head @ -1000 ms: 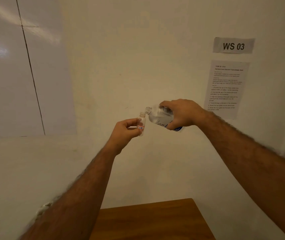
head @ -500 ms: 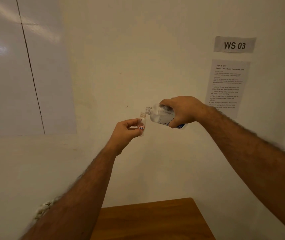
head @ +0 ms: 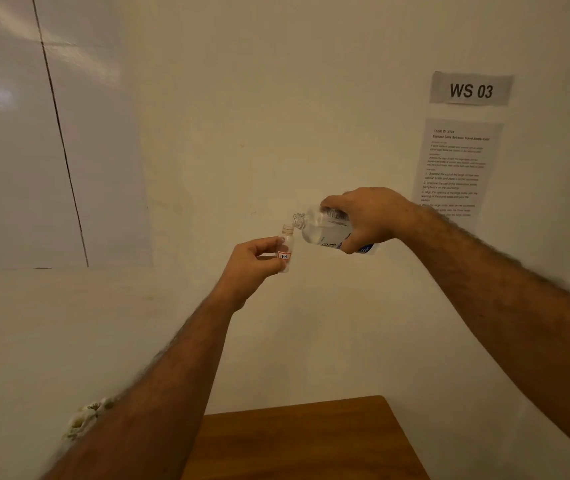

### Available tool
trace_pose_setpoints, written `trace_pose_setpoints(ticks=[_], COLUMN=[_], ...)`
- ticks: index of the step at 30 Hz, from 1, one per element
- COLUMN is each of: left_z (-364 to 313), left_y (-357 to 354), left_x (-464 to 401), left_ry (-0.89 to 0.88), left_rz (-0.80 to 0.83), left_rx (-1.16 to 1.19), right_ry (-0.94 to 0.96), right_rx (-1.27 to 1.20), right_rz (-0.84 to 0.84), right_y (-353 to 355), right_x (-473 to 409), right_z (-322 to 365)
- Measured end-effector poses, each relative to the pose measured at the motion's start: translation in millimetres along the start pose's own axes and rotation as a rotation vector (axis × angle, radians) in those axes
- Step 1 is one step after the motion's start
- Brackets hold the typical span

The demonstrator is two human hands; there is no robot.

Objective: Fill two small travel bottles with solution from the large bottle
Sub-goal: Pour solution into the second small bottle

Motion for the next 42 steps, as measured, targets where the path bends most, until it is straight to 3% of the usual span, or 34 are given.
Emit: trace_pose_setpoints(ticks=[42], left_z=[2], left_y=[0], left_x=[1], left_ry=[0.001], left_rz=[0.009], left_rx=[0.065], right_ry=[0.003], right_rx=[0.063], right_rz=[0.043], right_y=[11], right_x=[-2], right_z=[5])
Point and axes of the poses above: each hand's wrist, its own x-axis away from the middle knuckle, its own y-axis out of the back of the hand, z = x × y, the point moved 3 cm from there along -x, towards the middle knuckle, and after that the axes turned 7 degrees about -x, right-handed, at the moved point
